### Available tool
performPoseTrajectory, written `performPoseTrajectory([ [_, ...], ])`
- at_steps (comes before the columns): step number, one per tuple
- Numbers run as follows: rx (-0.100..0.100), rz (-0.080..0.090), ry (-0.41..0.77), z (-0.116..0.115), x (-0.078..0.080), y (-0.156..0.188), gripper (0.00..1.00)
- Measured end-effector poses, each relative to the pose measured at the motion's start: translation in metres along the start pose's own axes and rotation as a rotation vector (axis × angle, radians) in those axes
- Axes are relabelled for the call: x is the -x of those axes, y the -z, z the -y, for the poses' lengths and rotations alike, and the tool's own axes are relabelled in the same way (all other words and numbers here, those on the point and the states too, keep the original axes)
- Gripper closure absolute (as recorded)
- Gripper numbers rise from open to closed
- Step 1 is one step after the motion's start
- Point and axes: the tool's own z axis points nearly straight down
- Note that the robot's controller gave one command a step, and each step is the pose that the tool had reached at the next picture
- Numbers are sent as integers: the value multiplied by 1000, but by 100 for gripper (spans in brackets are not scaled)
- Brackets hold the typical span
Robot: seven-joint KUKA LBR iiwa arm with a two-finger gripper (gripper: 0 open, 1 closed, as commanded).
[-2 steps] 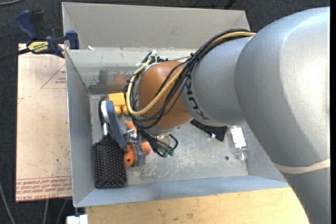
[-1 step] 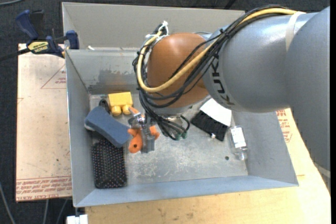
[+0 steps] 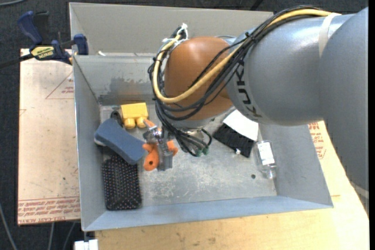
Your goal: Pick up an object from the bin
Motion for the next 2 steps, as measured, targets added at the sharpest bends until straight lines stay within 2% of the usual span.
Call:
performPoseTrajectory([
  [1,0,4,-39,4,1,84,100],
  [2,1,4,-39,4,1,84,100],
])
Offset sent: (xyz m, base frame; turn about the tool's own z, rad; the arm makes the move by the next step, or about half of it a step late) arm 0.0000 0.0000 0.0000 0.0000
